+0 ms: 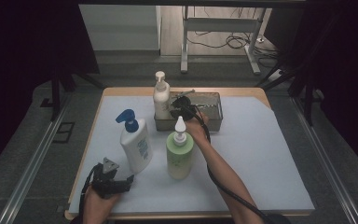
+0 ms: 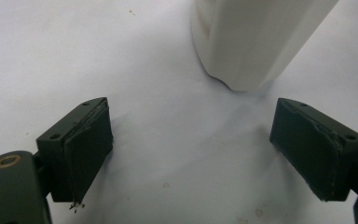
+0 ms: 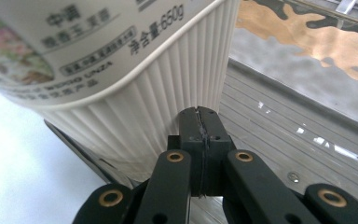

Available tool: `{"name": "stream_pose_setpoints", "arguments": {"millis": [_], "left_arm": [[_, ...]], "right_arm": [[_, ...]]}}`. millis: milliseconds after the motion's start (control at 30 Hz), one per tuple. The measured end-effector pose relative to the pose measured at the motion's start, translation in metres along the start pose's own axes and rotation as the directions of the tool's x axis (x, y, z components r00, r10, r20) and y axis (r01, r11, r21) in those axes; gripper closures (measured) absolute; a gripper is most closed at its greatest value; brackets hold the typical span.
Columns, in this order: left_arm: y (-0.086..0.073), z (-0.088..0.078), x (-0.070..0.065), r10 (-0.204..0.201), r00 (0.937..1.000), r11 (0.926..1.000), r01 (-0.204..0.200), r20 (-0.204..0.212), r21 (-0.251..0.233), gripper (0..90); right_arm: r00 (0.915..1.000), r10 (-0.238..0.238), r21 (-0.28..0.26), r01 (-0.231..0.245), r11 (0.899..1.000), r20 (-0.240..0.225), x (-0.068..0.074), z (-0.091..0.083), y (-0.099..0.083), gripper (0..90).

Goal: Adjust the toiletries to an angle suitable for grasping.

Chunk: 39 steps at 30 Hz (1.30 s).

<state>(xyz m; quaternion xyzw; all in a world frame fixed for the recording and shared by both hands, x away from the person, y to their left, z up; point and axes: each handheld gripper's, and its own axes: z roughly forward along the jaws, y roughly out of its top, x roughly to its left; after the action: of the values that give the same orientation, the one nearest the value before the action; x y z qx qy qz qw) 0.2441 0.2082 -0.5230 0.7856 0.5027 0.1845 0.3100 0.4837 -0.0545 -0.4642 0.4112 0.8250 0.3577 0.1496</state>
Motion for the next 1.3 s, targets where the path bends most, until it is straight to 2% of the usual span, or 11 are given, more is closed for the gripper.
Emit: {"name": "stream_pose_setpoints", "arguments": {"millis": [400,533,633,767,867,1133,1300], "left_arm": [[0.000,0.000,0.000,-0.003,1.0000,1.0000,0.003,0.000,0.000,12.4],[0.000,0.000,0.000,-0.001,1.0000,1.0000,0.001,-0.002,-0.001,12.4],[0.000,0.000,0.000,0.000,1.0000,1.0000,0.000,-0.002,-0.001,12.5],[0.000,0.000,0.000,0.000,1.0000,1.0000,0.000,-0.002,-0.001,12.5],[0.000,0.000,0.000,-0.001,1.0000,1.0000,0.001,-0.002,-0.002,12.5],[0.000,0.000,0.000,-0.001,1.0000,1.0000,0.001,-0.002,-0.002,12.5],[0.000,0.000,0.000,-0.001,1.0000,1.0000,0.001,-0.002,-0.003,12.5]], "right_arm": [[0.9996,0.012,-0.003,-0.012,1.000,-0.024,0.000,0.000,-0.002,89.7],[0.9999,0.002,0.009,-0.002,1.000,-0.011,0.002,-0.001,-0.002,89.3],[0.9997,-0.025,0.011,0.025,1.000,0.004,0.000,-0.003,-0.002,82.4],[0.9996,-0.029,-0.004,0.029,1.000,0.008,-0.005,-0.012,-0.002,75.7],[0.9998,-0.019,-0.014,0.019,1.000,-0.003,-0.009,-0.019,-0.003,69.1],[0.9982,-0.043,-0.027,0.042,0.999,-0.043,-0.016,-0.039,-0.008,52.6],[0.9953,-0.075,-0.029,0.073,0.997,-0.062,-0.016,-0.052,-0.010,49.4]]}}
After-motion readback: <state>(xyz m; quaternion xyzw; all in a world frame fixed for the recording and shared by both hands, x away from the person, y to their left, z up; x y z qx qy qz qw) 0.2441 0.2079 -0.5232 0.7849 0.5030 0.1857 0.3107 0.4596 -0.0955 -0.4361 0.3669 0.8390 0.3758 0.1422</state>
